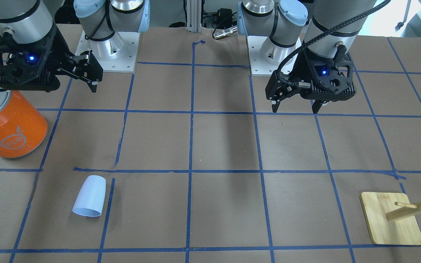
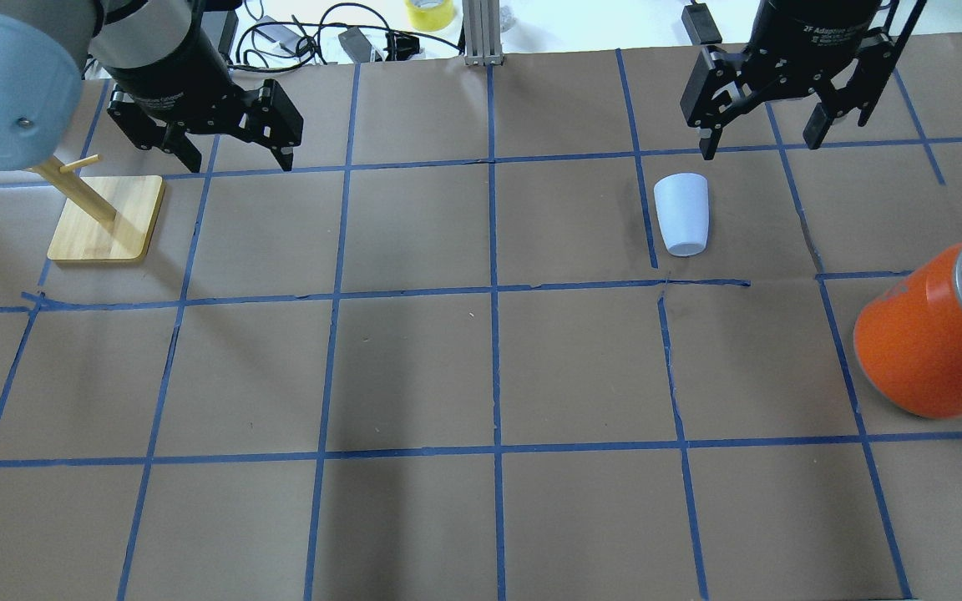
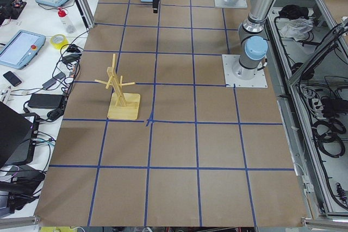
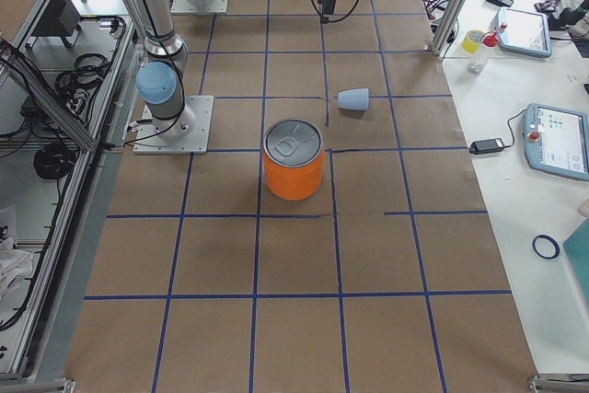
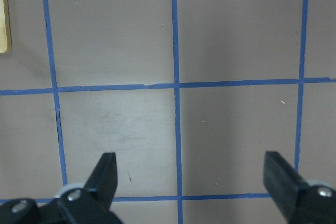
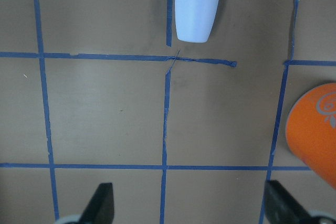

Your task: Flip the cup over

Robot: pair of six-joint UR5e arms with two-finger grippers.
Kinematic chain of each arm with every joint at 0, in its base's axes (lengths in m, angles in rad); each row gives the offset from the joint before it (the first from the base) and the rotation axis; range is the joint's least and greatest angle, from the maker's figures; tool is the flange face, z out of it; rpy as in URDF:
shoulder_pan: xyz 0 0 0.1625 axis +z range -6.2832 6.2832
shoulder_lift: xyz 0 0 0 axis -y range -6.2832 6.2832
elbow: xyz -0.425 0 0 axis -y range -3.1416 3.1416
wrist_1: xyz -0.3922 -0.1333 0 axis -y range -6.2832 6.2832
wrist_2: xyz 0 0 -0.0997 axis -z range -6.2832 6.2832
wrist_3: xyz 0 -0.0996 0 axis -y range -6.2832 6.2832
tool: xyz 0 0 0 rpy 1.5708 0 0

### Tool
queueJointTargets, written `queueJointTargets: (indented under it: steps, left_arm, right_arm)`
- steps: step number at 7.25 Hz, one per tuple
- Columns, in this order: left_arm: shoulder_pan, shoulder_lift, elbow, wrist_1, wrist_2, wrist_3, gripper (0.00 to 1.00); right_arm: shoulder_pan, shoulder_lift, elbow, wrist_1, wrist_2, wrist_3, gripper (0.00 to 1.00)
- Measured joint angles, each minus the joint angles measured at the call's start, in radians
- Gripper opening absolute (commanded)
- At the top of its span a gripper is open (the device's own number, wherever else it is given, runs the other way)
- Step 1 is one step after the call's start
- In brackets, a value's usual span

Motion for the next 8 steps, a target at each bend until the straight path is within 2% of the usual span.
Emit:
queueJointTargets:
  steps: [8]
  left_arm:
    - [-0.001,-0.001,0.0,0.0,0.0,0.0,1.0]
  right_arm:
    - [-0.015,0.003,-0.002,-0.037,0.009,0.016,1.0]
